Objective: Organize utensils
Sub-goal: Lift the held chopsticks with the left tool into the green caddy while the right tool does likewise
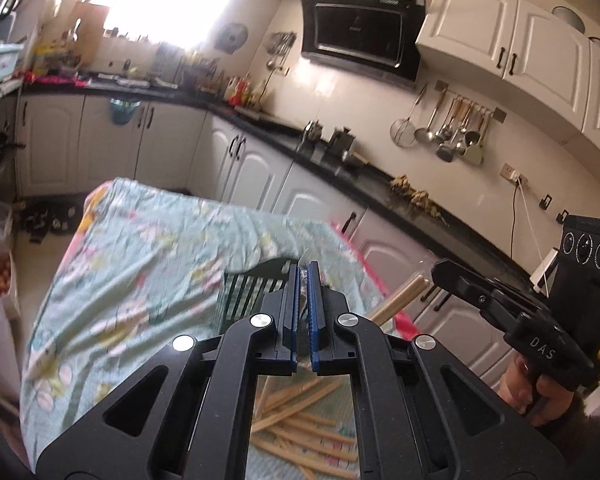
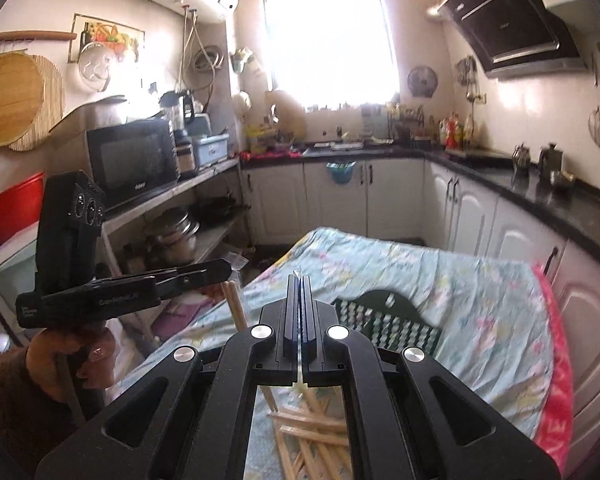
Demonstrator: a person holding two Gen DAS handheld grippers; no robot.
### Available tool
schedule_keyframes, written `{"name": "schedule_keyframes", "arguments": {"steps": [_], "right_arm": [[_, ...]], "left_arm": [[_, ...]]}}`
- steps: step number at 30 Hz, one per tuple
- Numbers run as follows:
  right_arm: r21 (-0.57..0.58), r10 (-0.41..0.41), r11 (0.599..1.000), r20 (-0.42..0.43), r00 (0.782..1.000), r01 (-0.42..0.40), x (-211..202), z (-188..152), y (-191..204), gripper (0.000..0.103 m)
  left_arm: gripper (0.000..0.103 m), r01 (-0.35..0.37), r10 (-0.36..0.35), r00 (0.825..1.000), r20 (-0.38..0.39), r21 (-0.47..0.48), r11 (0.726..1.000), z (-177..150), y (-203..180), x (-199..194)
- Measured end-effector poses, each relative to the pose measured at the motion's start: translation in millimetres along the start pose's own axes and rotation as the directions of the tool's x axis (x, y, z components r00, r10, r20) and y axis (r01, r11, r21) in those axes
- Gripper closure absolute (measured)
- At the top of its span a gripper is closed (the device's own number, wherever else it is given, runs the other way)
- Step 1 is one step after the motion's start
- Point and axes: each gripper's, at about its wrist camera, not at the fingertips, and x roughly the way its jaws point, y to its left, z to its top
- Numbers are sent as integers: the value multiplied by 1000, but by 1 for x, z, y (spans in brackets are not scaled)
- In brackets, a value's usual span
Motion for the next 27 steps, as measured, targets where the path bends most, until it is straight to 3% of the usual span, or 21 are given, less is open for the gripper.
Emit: {"name": "schedule_keyframes", "arguments": {"steps": [12, 19, 27], "right_arm": [[46, -55, 998, 105, 993, 50, -10, 47, -41, 102], [48, -101, 994, 96, 990, 97, 0, 52, -58, 102], [61, -118, 992, 66, 991, 114, 16, 45, -69, 102]], "left_arm": [[102, 13, -17, 994, 106, 39, 999, 68, -23, 14], [102, -3, -4, 991, 134, 52, 999, 92, -26, 33], [102, -40, 31, 989, 148, 58, 998, 93, -15, 59]]}}
